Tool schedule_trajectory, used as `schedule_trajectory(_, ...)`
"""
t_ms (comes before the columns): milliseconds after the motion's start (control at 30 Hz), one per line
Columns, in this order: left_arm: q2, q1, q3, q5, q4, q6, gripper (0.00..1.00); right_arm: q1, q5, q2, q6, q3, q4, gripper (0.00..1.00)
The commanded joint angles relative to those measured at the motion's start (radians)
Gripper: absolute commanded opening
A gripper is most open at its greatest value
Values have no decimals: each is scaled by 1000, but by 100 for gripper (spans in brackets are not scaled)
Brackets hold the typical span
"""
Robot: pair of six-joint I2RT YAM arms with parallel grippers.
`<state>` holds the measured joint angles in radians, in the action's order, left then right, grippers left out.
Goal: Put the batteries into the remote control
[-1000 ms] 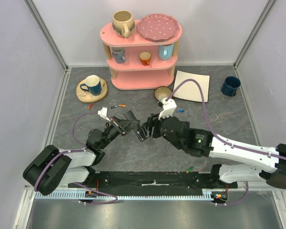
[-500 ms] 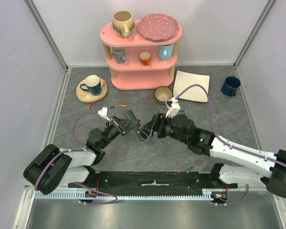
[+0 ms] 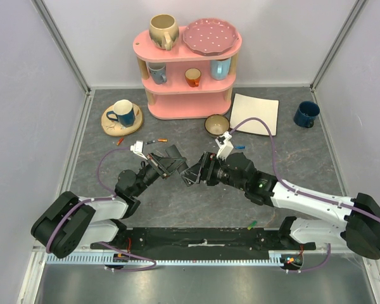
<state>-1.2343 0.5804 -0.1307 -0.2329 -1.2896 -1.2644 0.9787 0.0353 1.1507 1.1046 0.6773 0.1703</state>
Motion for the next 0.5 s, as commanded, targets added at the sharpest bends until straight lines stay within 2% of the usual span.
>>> schedule_trajectory(0, 12, 2, -30, 15, -350, -15, 2, -9, 31, 15, 31, -8, 72, 84)
schedule_trajectory(167, 22, 2, -24, 12, -350, -12, 2, -25, 43, 20, 47, -27, 101, 83)
schedule_trajectory(467, 35, 2, -23, -6, -350, -13, 2, -51, 77, 33, 54, -47, 123, 74)
